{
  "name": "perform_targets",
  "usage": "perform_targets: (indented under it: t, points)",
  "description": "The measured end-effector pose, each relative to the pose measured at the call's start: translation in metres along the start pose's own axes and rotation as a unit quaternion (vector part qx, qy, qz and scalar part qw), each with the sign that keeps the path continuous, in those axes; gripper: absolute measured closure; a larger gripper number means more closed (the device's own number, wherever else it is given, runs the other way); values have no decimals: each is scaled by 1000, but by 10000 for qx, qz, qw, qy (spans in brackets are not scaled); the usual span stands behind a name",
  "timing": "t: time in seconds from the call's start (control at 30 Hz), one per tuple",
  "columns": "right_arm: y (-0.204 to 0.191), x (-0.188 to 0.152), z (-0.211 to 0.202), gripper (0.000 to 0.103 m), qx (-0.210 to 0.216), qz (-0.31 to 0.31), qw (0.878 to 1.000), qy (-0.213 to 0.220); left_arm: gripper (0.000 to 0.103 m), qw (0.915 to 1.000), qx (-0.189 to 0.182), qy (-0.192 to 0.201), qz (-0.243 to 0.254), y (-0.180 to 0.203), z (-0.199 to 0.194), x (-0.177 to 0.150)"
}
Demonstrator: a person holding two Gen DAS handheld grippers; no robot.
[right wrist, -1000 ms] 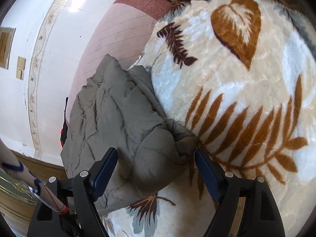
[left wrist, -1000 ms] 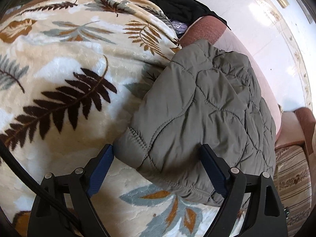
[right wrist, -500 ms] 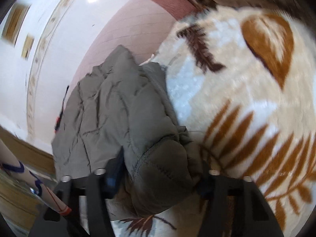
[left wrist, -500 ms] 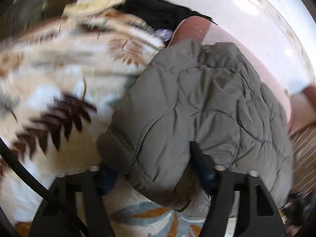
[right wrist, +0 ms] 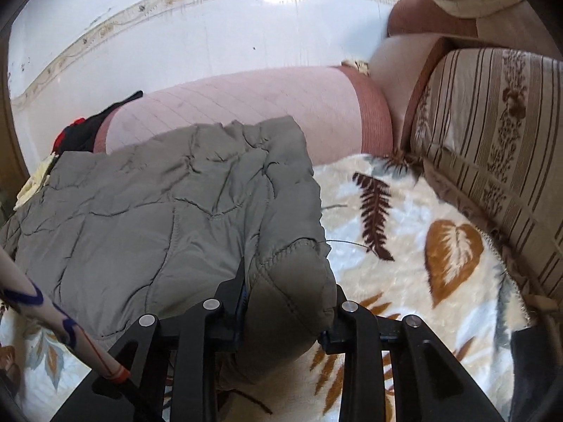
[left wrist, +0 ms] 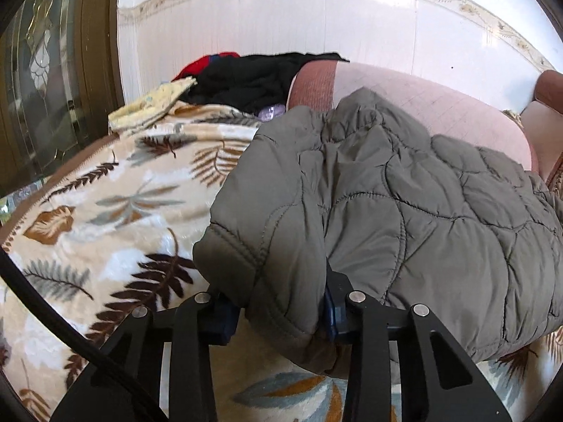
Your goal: Fold large clothes
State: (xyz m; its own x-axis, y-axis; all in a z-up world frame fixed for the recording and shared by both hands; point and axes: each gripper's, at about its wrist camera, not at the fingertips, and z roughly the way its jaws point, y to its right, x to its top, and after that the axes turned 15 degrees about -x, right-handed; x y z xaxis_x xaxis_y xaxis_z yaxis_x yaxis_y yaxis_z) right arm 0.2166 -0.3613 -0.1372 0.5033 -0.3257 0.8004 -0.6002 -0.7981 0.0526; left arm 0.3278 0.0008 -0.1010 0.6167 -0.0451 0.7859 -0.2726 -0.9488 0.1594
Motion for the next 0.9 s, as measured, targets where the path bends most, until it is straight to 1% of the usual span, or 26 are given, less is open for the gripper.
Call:
perform_targets:
  t: [0.2,0.3,0.37,0.5,0.73,0.83,0.9]
  points:
    - [9,5,-39,71,79,7,9999,142,67,9999,-75,119,-84,3,-38,0]
    - [20,2,-56,71,148,88,9997,162,67,9997,-126,161,-154,3,-58,-6]
    - [27,-4,-70,71,188,155,9996,153,67,9995,-159,176,-207,4,-75,-17]
    - [44,-30,-101,71,284,319,9991,58,66,9991,-174,22,-375,2,-103,-49]
    - [64,-68,-138,71,501,432,9978,-58,64,9980,-233,-64,-585,-9,-145,-91]
    - [68,-83,-144,71,471,369,9981,-144,61,9978,-180,-173,-612,-10,-152,-108]
    - [71,-94,-138,69,458,411,9975,-348,58,9975,-104,-283,-636,-11,-148,-116]
